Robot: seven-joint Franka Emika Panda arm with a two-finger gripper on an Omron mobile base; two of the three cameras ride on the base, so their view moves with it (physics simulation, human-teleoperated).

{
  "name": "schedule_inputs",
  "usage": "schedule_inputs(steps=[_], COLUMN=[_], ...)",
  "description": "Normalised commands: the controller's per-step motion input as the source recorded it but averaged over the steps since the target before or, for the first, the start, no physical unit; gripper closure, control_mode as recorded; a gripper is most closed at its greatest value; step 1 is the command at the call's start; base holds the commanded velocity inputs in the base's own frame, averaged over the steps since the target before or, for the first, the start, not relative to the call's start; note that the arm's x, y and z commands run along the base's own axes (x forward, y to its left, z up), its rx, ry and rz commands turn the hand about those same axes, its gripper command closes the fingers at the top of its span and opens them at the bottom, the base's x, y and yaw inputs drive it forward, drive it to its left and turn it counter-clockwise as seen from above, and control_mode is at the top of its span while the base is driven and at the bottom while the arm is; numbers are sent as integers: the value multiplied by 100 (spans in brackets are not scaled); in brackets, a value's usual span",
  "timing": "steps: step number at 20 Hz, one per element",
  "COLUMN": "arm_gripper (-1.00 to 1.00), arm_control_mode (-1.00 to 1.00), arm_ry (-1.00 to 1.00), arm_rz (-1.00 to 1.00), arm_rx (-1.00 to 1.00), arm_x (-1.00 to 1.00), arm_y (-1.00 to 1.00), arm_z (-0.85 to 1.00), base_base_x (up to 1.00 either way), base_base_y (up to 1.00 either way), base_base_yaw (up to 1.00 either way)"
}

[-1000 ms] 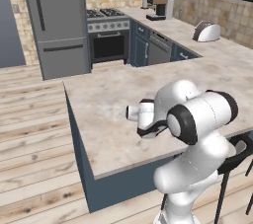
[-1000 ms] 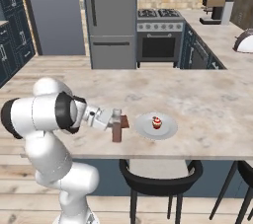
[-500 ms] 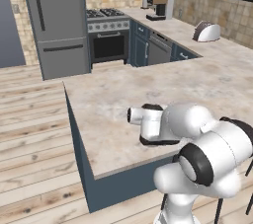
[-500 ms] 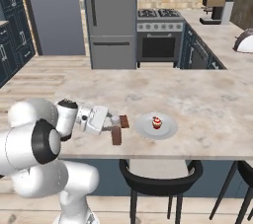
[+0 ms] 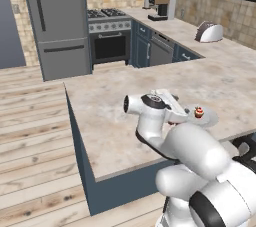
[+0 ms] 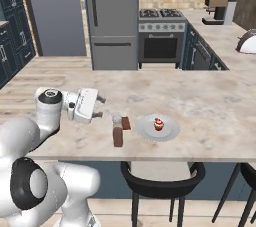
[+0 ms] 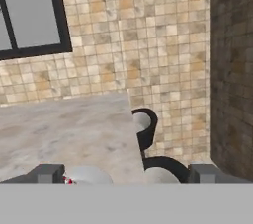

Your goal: Take the cinnamon bottle from the cabinet and place it on the dining table, next to the plate with the cupcake. Then take the chocolate from the dining counter and place it on the cupcake plate.

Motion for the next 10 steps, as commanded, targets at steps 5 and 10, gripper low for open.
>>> schedule_inputs(steps=[5, 10], arm_gripper=[-100, -100], arm_control_mode=[-100, -100], arm_ry=[13, 41], arm_rz=[0, 8], arm_rx=[9, 19], arm_x=[8, 22], arm_y=[8, 0], arm_z=[100, 99], base_base_x=[0, 0], base_base_y=[0, 0], base_base_yaw=[0, 0])
